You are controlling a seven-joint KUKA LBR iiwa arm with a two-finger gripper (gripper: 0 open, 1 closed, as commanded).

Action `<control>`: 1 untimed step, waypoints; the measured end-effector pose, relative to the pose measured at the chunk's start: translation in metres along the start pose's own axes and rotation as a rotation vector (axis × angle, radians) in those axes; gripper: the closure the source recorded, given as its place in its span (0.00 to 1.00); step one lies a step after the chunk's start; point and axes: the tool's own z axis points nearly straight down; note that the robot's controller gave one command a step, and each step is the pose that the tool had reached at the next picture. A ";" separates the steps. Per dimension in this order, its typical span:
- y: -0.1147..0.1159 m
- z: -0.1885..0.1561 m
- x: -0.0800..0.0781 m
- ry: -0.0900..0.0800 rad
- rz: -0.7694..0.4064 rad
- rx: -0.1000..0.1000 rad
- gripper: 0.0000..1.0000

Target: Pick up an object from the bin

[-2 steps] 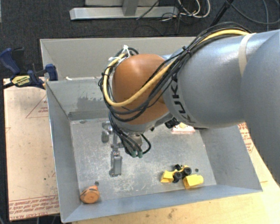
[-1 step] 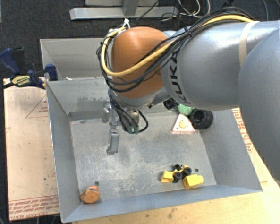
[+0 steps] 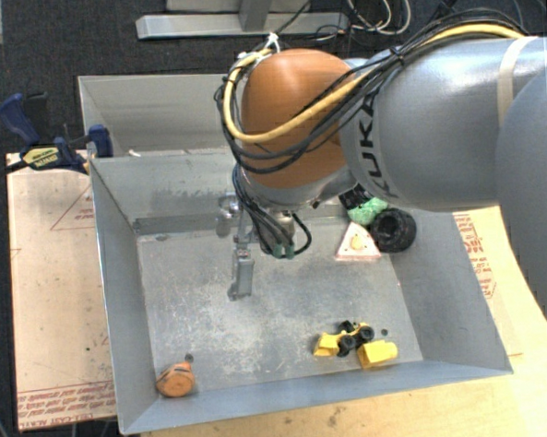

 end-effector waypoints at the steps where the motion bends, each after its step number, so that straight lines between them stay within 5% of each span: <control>1: -0.002 0.015 -0.020 -0.001 -0.004 -0.002 0.00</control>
Offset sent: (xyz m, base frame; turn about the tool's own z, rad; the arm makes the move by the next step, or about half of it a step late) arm 0.0255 -0.0241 -0.0143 -0.0083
